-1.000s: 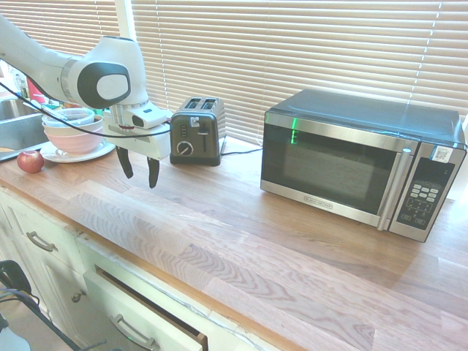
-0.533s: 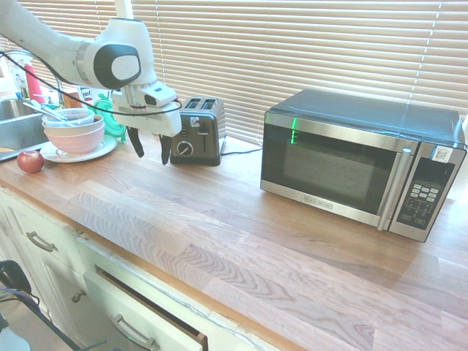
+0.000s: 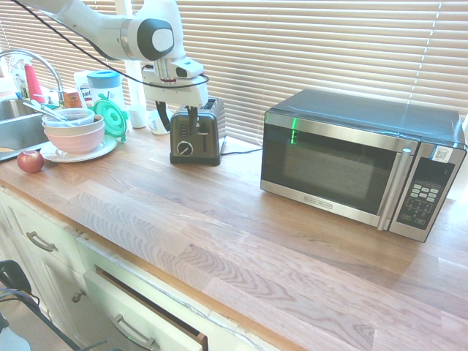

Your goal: Press the toaster

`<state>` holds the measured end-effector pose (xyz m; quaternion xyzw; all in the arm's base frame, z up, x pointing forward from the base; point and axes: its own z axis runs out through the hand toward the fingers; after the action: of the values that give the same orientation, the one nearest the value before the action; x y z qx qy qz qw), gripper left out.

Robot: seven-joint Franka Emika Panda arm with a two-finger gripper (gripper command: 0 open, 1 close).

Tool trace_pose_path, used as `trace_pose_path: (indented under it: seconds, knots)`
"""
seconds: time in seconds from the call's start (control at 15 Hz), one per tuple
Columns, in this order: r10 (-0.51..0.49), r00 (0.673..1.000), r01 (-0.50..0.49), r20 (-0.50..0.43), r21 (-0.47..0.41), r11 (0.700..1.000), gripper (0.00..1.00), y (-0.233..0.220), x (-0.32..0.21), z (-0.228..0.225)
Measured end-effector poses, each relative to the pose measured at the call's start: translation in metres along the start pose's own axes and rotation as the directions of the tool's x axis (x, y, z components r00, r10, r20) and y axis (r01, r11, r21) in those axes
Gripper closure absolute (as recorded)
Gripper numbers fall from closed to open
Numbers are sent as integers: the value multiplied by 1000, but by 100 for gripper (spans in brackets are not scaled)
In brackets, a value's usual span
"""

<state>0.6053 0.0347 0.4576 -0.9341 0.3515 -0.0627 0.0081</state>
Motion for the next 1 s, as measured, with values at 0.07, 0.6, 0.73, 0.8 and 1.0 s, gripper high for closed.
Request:
trace_pose_path:
  seconds: [0.07,0.6,0.73,0.8,1.0]
  knots:
    - [1,1000,-1,3,-2,1000,0,-7,7,-2]
    - [38,999,-38,-6,6,999,100,-6,40,-14]
    - [38,999,-38,-4,4,999,100,-6,41,-13]
    - [37,999,-37,-3,3,999,100,-6,40,-13]
    - [33,999,-33,0,0,999,100,-7,39,-12]
